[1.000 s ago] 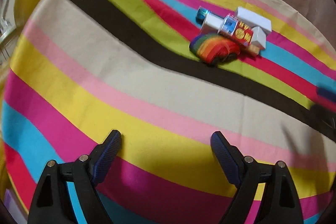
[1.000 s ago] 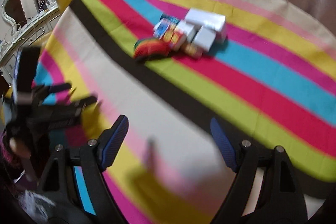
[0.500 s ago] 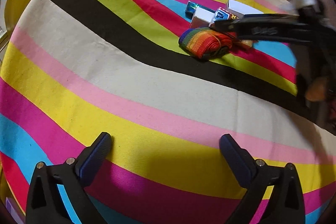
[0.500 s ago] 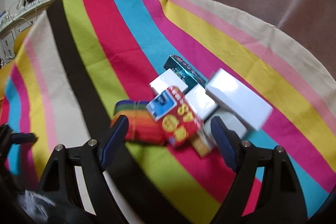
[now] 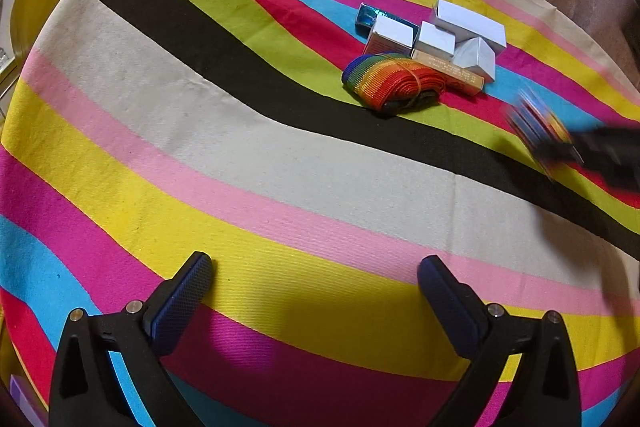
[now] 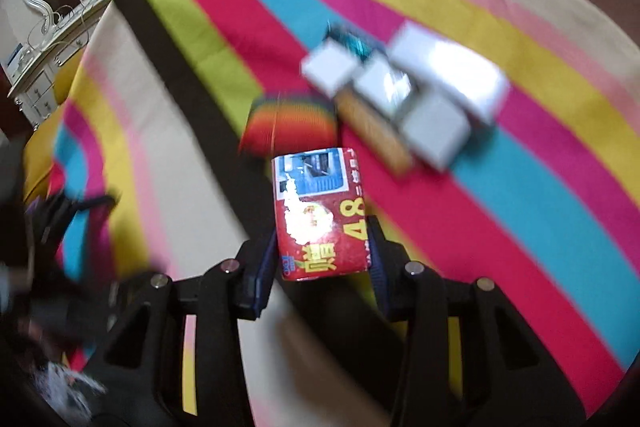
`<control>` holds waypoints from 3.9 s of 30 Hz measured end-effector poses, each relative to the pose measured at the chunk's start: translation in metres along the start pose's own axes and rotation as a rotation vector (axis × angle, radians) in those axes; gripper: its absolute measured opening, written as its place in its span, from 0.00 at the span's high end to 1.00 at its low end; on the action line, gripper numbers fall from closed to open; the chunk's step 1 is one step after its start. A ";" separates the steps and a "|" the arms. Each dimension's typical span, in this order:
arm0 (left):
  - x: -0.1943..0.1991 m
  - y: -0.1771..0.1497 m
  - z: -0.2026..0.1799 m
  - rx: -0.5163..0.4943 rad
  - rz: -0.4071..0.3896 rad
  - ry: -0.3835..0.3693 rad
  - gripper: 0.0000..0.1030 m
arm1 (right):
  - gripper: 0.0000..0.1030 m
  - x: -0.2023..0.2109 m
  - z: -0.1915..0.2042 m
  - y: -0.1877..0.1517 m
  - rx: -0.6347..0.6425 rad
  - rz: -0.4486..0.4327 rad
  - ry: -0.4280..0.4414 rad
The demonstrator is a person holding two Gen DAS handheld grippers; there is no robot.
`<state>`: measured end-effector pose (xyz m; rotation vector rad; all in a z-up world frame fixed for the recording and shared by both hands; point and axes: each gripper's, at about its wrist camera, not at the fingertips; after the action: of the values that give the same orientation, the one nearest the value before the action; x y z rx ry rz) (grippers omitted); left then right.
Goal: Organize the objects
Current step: 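Grasp the red tissue pack with the right tool, then grasp the rainbow strap roll with the left tool, then lift the strap roll and tissue pack in both tools, then carry the strap roll and tissue pack in both tools over the storage box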
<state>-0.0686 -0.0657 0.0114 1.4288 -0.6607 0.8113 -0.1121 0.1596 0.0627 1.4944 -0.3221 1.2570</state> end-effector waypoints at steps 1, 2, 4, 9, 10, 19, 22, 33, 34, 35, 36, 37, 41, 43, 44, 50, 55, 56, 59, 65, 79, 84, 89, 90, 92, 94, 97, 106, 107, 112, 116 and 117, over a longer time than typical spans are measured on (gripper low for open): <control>0.000 0.000 0.000 0.000 0.000 0.000 0.00 | 0.56 0.003 -0.004 -0.009 -0.018 0.015 0.004; 0.000 0.000 -0.001 -0.001 0.000 0.000 0.00 | 0.56 0.005 -0.007 -0.018 -0.033 0.026 0.001; 0.000 0.000 -0.001 -0.001 0.000 0.000 0.00 | 0.55 0.006 -0.012 -0.031 -0.047 0.024 -0.028; 0.000 0.000 -0.002 -0.001 0.000 0.000 0.00 | 0.45 -0.003 -0.023 -0.035 -0.071 -0.014 -0.052; 0.000 0.000 -0.002 -0.001 0.000 0.001 0.00 | 0.43 -0.005 -0.021 -0.035 -0.064 -0.014 -0.065; 0.000 0.000 -0.003 0.001 0.002 0.007 0.00 | 0.56 0.004 -0.014 -0.057 -0.009 -0.109 -0.159; 0.004 -0.003 -0.003 0.018 0.006 0.031 0.00 | 0.56 0.000 -0.016 -0.054 -0.018 -0.108 -0.167; -0.042 0.092 -0.059 -0.427 -0.051 -0.128 0.00 | 0.56 -0.003 -0.017 -0.053 -0.021 -0.106 -0.189; -0.046 0.102 -0.064 -0.485 -0.069 -0.131 0.00 | 0.56 -0.003 -0.018 -0.053 -0.024 -0.106 -0.188; -0.051 0.111 -0.069 -0.546 -0.084 -0.114 0.00 | 0.56 -0.002 -0.019 -0.053 -0.027 -0.107 -0.189; -0.057 0.119 -0.074 -0.594 -0.070 -0.120 0.00 | 0.56 -0.002 -0.020 -0.053 -0.030 -0.107 -0.192; -0.061 0.122 -0.076 -0.614 -0.051 -0.134 0.01 | 0.56 -0.002 -0.022 -0.053 -0.035 -0.108 -0.194; -0.075 0.128 -0.072 -0.547 0.021 -0.213 0.35 | 0.56 -0.002 -0.029 -0.053 -0.069 -0.113 -0.200; -0.066 0.121 -0.066 -0.488 0.003 -0.205 0.43 | 0.56 -0.001 -0.028 -0.053 -0.068 -0.112 -0.205; -0.057 0.110 -0.064 -0.458 0.005 -0.193 0.45 | 0.56 -0.001 -0.027 -0.053 -0.066 -0.112 -0.206; 0.006 0.023 -0.054 -0.297 -0.002 -0.125 0.45 | 0.56 -0.002 -0.028 -0.052 -0.066 -0.112 -0.203; 0.015 0.009 -0.054 -0.263 -0.042 -0.071 0.28 | 0.56 -0.002 -0.029 -0.053 -0.065 -0.112 -0.205; 0.013 0.012 -0.062 -0.265 -0.051 -0.048 0.24 | 0.56 -0.002 -0.029 -0.053 -0.065 -0.112 -0.205; 0.003 0.023 -0.073 -0.236 -0.044 -0.065 0.38 | 0.56 -0.003 -0.029 -0.053 -0.065 -0.112 -0.204; 0.012 0.005 -0.068 -0.122 -0.064 -0.051 0.39 | 0.56 -0.004 -0.029 -0.052 -0.060 -0.113 -0.198; 0.012 -0.008 -0.049 -0.021 -0.058 -0.003 0.38 | 0.56 -0.005 -0.030 -0.054 -0.053 -0.114 -0.191; 0.012 -0.008 -0.049 -0.024 -0.059 0.003 0.38 | 0.56 -0.005 -0.030 -0.054 -0.049 -0.114 -0.195; 0.012 -0.009 -0.049 -0.023 -0.059 0.001 0.38 | 0.56 -0.005 -0.029 -0.053 -0.051 -0.114 -0.192; 0.012 -0.009 -0.049 -0.023 -0.058 0.002 0.38 | 0.56 -0.005 -0.028 -0.053 -0.048 -0.114 -0.195; 0.012 -0.008 -0.049 -0.021 -0.058 -0.001 0.38 | 0.56 -0.005 -0.027 -0.053 -0.044 -0.113 -0.195; 0.012 -0.008 -0.050 -0.021 -0.057 -0.001 0.38 | 0.56 0.000 -0.026 -0.057 -0.076 -0.106 -0.187; 0.011 -0.008 -0.050 -0.018 -0.057 -0.005 0.38 | 0.56 0.012 -0.020 -0.073 -0.145 -0.118 -0.177; 0.012 -0.008 -0.049 -0.021 -0.058 0.004 0.39 | 0.56 0.047 0.003 -0.133 -0.236 -0.144 -0.170; 0.013 -0.008 -0.050 -0.020 -0.058 0.007 0.39 | 0.56 0.050 0.006 -0.138 -0.230 -0.139 -0.173; 0.036 -0.030 -0.046 0.044 -0.050 -0.045 0.39 | 0.56 0.072 0.027 -0.159 -0.175 -0.137 -0.183; 0.070 -0.062 -0.044 0.043 -0.090 -0.074 0.39 | 0.56 0.083 0.031 -0.166 -0.174 -0.150 -0.180; 0.074 -0.066 -0.044 0.035 -0.091 -0.072 0.39 | 0.56 0.086 0.032 -0.166 -0.174 -0.153 -0.176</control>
<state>0.0246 -0.0129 0.0298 1.5149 -0.6342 0.7055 0.0643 0.2277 0.0470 1.4533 -0.4143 0.9543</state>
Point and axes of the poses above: each gripper's, at about its wrist camera, not at the fingertips, and x roughly against the way its jaws point, z to its left, y to its top, and after that the axes turned 5 degrees about y, right-handed
